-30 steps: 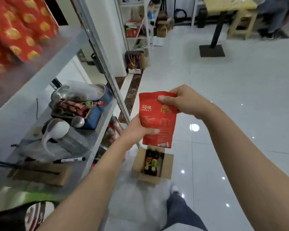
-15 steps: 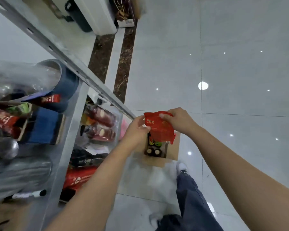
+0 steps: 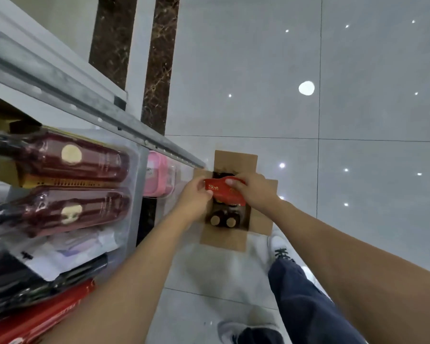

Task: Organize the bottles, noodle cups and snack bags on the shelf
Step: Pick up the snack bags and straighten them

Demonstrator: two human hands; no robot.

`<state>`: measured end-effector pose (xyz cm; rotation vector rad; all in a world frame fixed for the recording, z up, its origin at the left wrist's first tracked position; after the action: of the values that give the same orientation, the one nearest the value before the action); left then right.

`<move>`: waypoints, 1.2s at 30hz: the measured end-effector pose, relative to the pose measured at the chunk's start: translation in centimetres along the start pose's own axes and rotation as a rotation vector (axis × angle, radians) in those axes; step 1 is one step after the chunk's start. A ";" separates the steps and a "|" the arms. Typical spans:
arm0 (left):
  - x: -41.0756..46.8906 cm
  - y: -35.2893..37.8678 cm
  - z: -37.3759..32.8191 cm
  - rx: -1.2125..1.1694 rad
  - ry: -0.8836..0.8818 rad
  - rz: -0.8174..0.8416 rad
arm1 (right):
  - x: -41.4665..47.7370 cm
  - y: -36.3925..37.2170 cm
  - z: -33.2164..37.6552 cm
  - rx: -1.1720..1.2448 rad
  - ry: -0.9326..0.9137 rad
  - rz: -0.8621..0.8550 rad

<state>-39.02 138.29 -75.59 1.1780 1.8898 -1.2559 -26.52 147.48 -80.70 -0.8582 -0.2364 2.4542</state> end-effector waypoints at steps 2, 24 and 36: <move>1.6 0.4 2.0 0.027 -0.050 -0.013 | 1.0 1.8 -1.9 0.001 0.020 0.063; -4.8 -2.5 -0.2 -0.062 0.027 -0.034 | -3.1 0.4 4.7 0.001 0.018 -0.008; -30.2 -10.6 -4.2 -0.359 0.394 -0.032 | -25.9 -6.1 21.3 0.230 -0.274 -0.368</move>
<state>-35.07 129.67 -44.76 1.2632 2.3046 -0.6857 -20.09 139.06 -48.35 -0.3422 -0.1852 2.1892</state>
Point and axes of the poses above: each hand's wrist, its own x-axis towards the middle knuckle, its own y-axis out of the palm, z = x × y, the point moved 6 cm from there along x, towards the middle knuckle, and after that the axes turned 6 degrees about -y, right-handed, at the moved point
